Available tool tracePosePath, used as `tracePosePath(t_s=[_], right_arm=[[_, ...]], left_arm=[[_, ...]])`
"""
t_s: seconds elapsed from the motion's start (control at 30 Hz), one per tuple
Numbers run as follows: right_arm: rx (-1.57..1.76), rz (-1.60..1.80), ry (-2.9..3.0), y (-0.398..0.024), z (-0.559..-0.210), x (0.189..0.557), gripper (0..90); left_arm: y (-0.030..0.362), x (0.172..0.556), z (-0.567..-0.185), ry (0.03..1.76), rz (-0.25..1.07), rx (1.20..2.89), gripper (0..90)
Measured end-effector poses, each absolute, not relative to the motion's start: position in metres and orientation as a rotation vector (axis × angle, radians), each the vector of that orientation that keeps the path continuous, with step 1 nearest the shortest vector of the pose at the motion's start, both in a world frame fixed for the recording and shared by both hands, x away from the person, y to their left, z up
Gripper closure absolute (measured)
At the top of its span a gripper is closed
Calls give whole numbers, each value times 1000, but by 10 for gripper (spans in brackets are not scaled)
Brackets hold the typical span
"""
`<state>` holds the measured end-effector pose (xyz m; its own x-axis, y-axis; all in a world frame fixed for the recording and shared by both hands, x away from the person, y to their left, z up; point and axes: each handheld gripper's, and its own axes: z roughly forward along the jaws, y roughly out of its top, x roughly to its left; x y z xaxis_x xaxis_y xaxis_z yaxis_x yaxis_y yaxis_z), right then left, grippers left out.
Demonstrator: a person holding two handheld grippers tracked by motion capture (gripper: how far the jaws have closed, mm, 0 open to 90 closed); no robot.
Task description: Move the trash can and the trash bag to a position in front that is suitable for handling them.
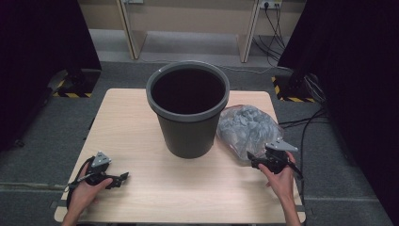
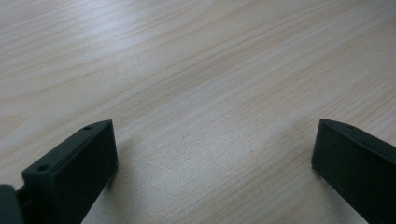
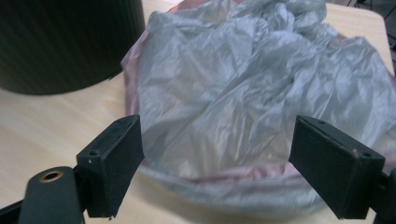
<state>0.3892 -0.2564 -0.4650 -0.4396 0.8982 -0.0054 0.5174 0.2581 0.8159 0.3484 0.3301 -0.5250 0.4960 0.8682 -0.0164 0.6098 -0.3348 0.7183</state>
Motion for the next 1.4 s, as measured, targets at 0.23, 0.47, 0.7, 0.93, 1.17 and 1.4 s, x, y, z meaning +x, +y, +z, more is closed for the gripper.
tracePosePath(t_s=[0.23, 0.47, 0.7, 0.93, 1.17, 1.4], right_arm=[[1297, 1061, 2033, -257, -456, 416, 171], [1310, 1043, 2044, -255, -455, 442, 171], [1339, 1015, 2046, -252, -458, 465, 171], [1368, 1003, 2022, -254, -455, 485, 171], [1381, 984, 2026, -248, -458, 501, 178], [1428, 941, 2027, -244, -466, 521, 181]], left_arm=[[330, 348, -525, 1210, 493, 2067, 0], [330, 348, -525, 1210, 493, 2067, 0], [330, 348, -525, 1209, 492, 2067, 0], [330, 348, -525, 1209, 493, 2067, 0], [330, 348, -525, 1210, 493, 2067, 0], [330, 349, -525, 1209, 492, 2067, 0]])
